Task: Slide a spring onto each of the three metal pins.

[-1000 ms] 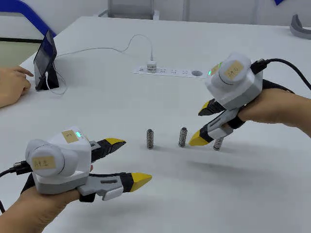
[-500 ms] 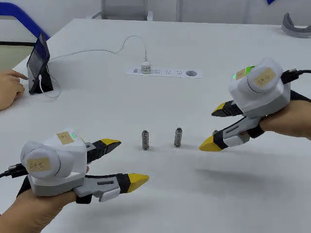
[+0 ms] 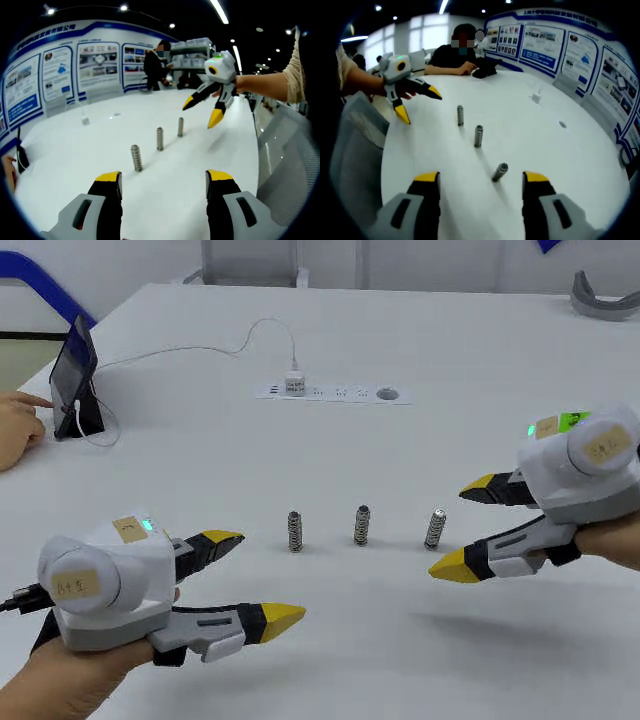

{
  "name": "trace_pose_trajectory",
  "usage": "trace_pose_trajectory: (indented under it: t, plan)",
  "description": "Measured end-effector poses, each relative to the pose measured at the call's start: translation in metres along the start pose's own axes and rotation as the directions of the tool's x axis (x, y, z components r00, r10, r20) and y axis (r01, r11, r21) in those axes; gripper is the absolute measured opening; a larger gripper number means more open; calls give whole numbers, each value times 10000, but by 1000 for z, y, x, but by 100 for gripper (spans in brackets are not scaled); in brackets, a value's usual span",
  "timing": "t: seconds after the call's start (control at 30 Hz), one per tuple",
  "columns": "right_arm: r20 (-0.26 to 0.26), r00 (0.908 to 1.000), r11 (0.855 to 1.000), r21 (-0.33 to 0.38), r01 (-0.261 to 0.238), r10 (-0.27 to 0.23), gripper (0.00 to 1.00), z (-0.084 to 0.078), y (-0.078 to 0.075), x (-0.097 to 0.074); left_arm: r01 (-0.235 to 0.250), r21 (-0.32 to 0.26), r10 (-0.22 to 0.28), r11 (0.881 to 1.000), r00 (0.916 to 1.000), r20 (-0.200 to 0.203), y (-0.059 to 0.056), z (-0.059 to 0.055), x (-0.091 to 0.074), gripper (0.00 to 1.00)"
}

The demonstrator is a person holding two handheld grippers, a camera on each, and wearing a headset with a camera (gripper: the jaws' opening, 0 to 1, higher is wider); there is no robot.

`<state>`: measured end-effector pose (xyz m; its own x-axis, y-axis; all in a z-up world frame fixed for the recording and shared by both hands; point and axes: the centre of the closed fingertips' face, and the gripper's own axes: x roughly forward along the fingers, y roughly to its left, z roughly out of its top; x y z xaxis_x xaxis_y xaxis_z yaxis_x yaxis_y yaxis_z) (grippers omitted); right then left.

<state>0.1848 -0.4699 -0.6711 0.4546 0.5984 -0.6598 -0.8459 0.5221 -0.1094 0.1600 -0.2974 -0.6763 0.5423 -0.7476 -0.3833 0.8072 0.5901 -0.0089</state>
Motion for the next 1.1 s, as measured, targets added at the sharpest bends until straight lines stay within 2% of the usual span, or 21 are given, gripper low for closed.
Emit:
trace_pose_trajectory:
  t: [0.3,0.6,1.1]
  plan:
    - [756,9969,9980,612,158,-204,70,-9,8,-11,53,-11,-53,10000,10000,-10,-2,0,1,69]
    - [1028,9936,9944,990,359,-461,71,-16,13,-19,25,-51,-25,10000,10000,1,-1,-1,0,69]
    - [1445,9862,9884,1390,607,-809,72,-16,15,-26,-26,-79,26,10000,10000,25,0,0,-1,70]
